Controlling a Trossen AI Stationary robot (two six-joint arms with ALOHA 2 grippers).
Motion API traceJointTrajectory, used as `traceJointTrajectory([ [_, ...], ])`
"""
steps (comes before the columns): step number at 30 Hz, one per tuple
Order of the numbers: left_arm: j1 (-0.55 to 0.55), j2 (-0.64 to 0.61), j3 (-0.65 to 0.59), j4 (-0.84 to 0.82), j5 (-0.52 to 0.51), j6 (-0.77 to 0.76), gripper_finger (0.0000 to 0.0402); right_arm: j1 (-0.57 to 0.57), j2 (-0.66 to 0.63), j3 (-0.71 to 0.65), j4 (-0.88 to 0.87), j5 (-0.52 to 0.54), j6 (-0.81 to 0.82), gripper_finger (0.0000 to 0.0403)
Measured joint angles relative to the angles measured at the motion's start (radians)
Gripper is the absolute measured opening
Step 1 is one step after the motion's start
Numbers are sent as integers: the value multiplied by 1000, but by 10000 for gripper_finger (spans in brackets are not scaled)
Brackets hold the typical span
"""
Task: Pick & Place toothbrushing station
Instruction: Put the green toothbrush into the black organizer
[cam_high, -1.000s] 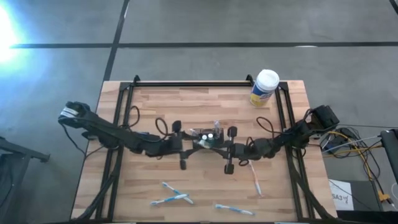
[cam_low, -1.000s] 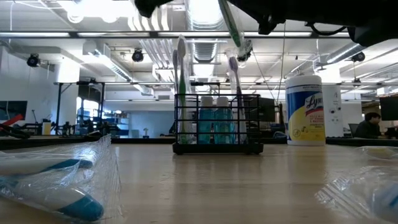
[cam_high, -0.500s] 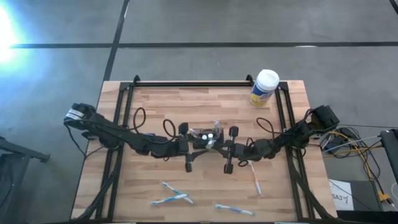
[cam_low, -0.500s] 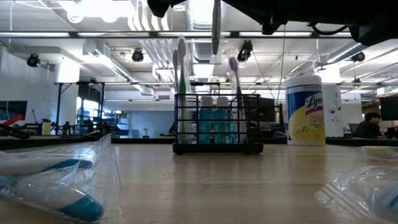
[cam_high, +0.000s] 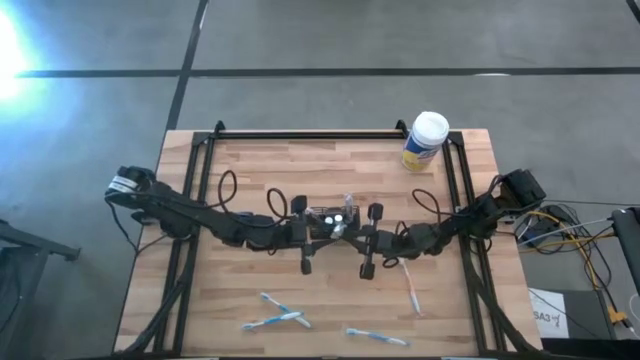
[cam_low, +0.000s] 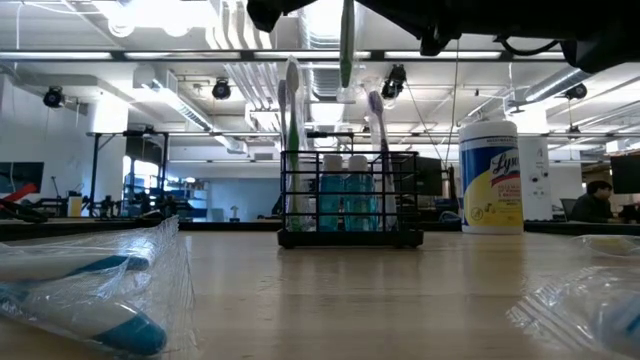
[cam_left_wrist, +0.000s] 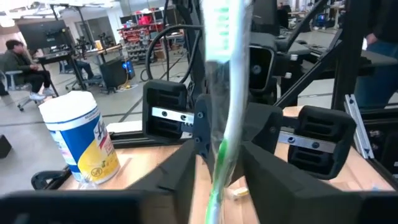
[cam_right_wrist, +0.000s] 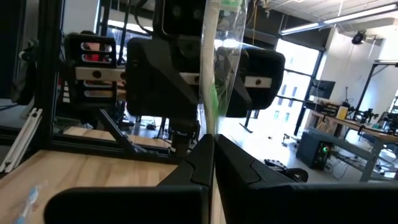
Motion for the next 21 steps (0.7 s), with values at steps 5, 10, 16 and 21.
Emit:
traceJointTrajectory([
  [5,0,-9,0,3,34,39,32,0,0,-2,-3,-6,0,8],
  [10,12,-9,5,1,111,42,17,1,0,-2,-5,-7,0,8],
  [16,10,-25,1,-4,155,80,14,30,-14,-14,-26,-1,-30,8],
  [21,10,-50,1,8,190,89,12,61,-88,-46,-63,9,-34,17],
])
